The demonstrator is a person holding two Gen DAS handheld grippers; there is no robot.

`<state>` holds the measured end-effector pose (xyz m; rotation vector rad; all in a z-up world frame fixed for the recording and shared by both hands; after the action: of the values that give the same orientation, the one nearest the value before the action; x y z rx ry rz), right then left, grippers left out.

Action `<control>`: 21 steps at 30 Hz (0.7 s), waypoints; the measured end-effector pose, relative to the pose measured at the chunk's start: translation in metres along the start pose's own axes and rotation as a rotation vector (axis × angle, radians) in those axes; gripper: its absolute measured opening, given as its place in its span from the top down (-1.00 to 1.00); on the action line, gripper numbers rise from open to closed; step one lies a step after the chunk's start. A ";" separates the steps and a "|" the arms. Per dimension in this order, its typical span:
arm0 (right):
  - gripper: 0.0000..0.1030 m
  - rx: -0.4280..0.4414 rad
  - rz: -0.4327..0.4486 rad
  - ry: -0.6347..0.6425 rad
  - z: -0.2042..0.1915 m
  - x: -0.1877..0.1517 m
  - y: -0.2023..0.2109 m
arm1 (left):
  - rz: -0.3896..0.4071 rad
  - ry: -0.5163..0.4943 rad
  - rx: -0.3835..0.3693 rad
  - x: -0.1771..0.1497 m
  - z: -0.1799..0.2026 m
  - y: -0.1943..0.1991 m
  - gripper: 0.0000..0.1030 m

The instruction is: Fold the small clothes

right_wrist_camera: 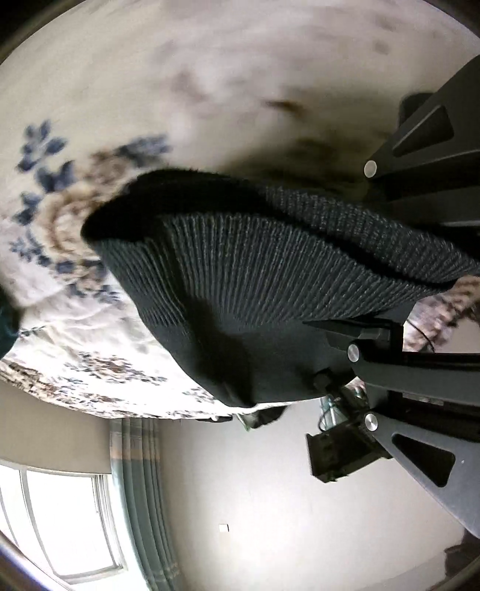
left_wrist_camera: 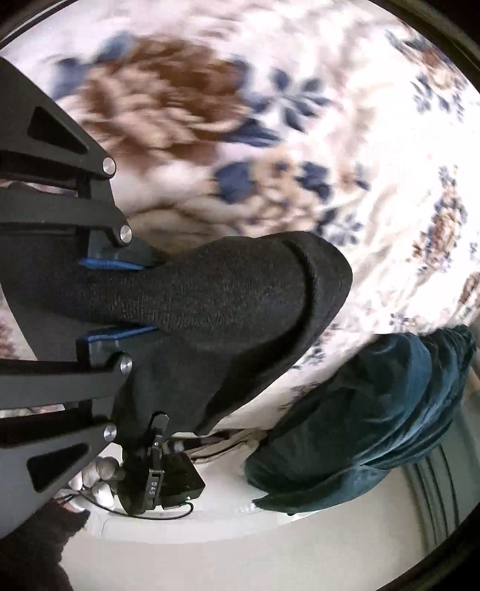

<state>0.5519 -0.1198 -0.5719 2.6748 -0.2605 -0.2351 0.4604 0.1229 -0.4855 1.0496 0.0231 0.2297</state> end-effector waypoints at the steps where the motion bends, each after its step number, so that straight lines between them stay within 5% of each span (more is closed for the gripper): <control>1: 0.63 0.007 -0.011 -0.018 -0.001 -0.015 0.005 | -0.022 -0.011 0.014 -0.013 -0.002 0.001 0.58; 7: 0.55 -0.092 -0.080 -0.128 0.051 -0.085 0.009 | -0.229 -0.010 0.204 -0.100 -0.047 -0.064 0.35; 9: 0.49 -0.246 -0.088 -0.131 0.089 -0.093 0.015 | -0.190 0.042 0.169 -0.103 -0.048 -0.063 0.23; 12: 0.23 -0.378 -0.044 -0.130 0.107 -0.092 0.039 | -0.130 0.075 0.186 -0.096 -0.051 -0.045 -0.25; 17: -0.13 -0.541 0.037 0.114 0.055 -0.072 0.065 | -0.008 0.102 0.238 -0.076 -0.055 -0.015 -0.26; 21: -0.14 -0.674 -0.122 0.369 0.031 -0.050 0.030 | 0.003 0.046 0.286 -0.055 -0.055 -0.024 -0.26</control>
<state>0.4927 -0.1481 -0.5806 2.0103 0.0902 0.1221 0.4040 0.1480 -0.5384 1.3286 0.0978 0.2583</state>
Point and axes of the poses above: each gripper's, at about its wrist camera, not at the fingertips, and y roughly against the way its jaws point, z to its right, x to its top, the point moved 9 cm from there along -y, roughly the way its jaws point, and after that the axes turned 10 degrees about x, right-handed, at the moved point
